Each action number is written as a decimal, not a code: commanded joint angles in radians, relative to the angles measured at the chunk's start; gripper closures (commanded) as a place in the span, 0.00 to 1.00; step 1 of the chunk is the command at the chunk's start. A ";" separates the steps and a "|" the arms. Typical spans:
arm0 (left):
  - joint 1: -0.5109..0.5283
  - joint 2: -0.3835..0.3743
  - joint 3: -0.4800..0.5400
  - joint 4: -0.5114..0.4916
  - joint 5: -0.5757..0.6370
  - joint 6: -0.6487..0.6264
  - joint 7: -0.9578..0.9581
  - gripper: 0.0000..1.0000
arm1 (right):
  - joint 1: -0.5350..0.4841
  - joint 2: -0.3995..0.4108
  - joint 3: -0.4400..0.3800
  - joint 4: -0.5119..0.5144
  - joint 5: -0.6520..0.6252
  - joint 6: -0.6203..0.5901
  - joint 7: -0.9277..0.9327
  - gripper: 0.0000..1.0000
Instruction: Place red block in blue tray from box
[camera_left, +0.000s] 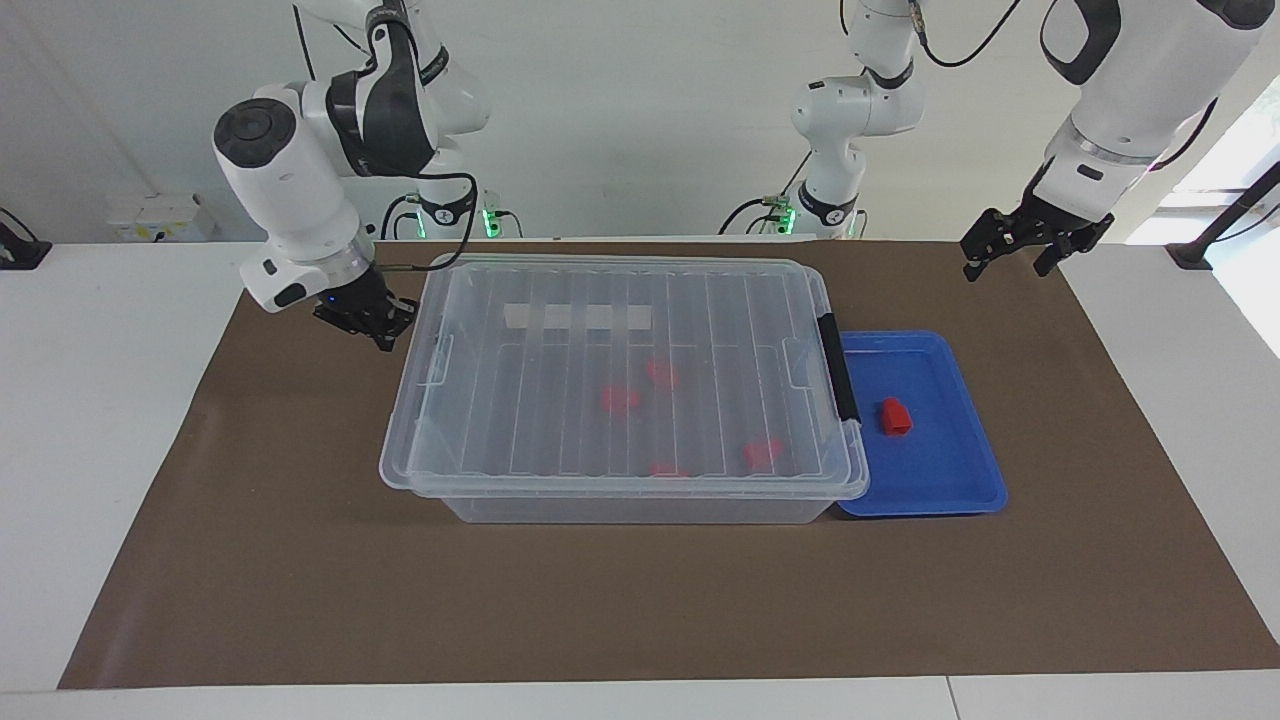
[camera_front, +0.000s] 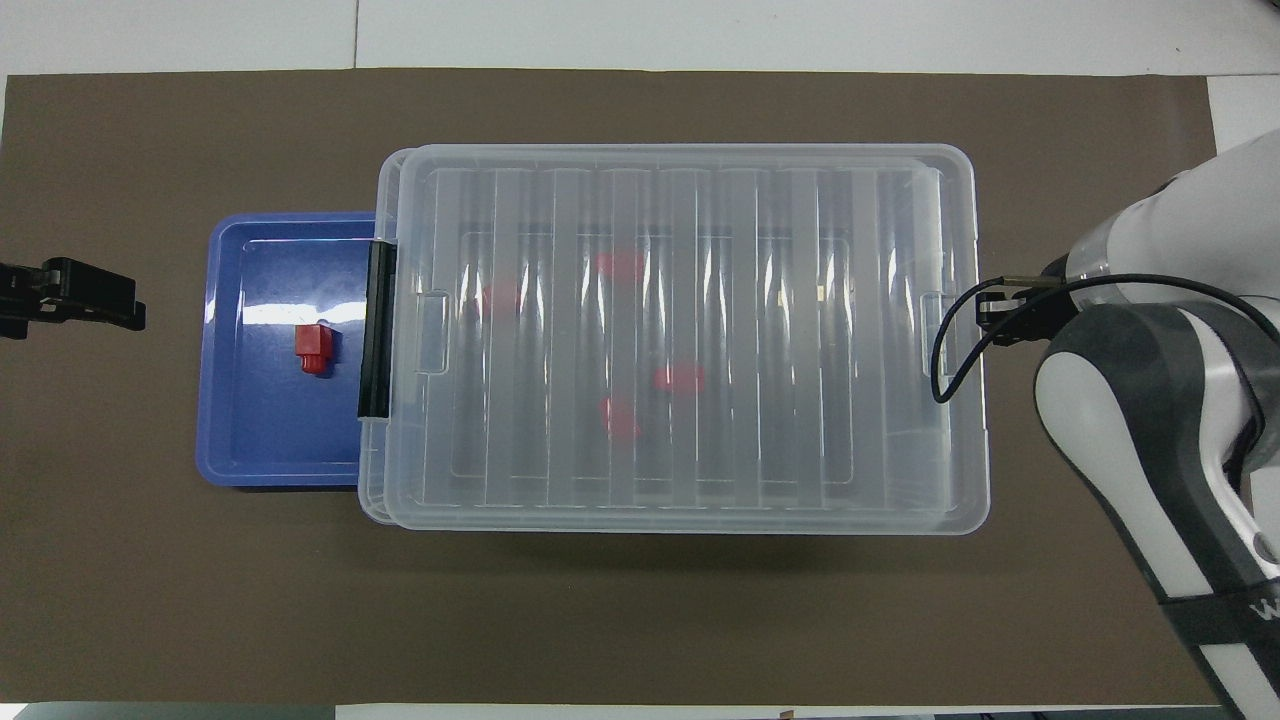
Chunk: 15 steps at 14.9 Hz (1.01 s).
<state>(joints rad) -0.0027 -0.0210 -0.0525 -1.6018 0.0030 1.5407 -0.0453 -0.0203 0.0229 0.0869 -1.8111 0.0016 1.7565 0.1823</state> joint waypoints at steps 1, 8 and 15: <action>0.013 -0.007 -0.007 -0.003 -0.008 -0.010 0.016 0.00 | -0.007 0.006 -0.018 0.099 0.005 -0.104 -0.027 1.00; 0.013 -0.007 -0.007 -0.003 -0.008 -0.010 0.015 0.00 | 0.007 -0.037 -0.070 0.237 -0.002 -0.281 -0.027 0.00; 0.013 -0.007 -0.007 -0.003 -0.008 -0.010 0.016 0.00 | 0.007 -0.046 -0.095 0.227 -0.012 -0.272 -0.026 0.00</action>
<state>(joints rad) -0.0027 -0.0210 -0.0525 -1.6018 0.0030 1.5407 -0.0451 -0.0187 -0.0194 -0.0020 -1.5802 -0.0031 1.4899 0.1795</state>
